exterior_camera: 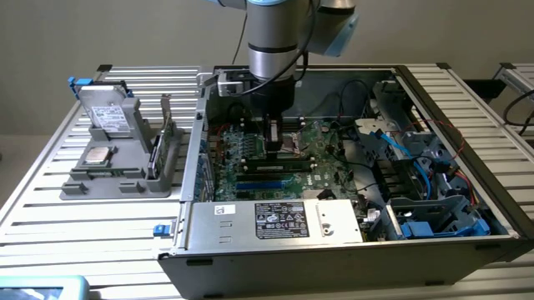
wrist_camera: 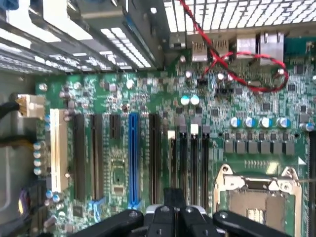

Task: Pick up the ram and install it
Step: 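Press down the ram until it locks into place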

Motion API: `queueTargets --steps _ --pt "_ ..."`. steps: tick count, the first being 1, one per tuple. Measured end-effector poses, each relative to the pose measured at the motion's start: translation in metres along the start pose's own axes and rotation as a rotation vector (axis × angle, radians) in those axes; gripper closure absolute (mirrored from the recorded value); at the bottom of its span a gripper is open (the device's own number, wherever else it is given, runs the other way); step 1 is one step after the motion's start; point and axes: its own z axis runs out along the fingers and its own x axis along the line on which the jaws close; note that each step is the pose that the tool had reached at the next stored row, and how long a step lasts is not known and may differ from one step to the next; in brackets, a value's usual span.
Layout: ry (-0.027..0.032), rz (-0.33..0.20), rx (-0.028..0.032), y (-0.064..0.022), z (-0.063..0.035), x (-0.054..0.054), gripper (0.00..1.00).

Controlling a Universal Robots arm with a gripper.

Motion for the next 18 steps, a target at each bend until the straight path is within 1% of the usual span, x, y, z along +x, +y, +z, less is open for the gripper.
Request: queueTargets --steps 1,4,9,12,18 --pt "0.0007 0.000 -0.0005 -0.0028 -0.0035 0.001 0.89" --pt "0.0013 0.000 -0.0013 -0.0119 -0.0077 0.002 0.89" --pt "0.0022 -0.001 -0.0050 -0.0237 -0.0093 0.003 0.89" --pt "0.0028 -0.001 -0.0078 -0.0253 -0.0092 0.003 0.89" --pt "0.0029 -0.001 -0.0082 -0.0253 -0.0092 0.004 0.89"
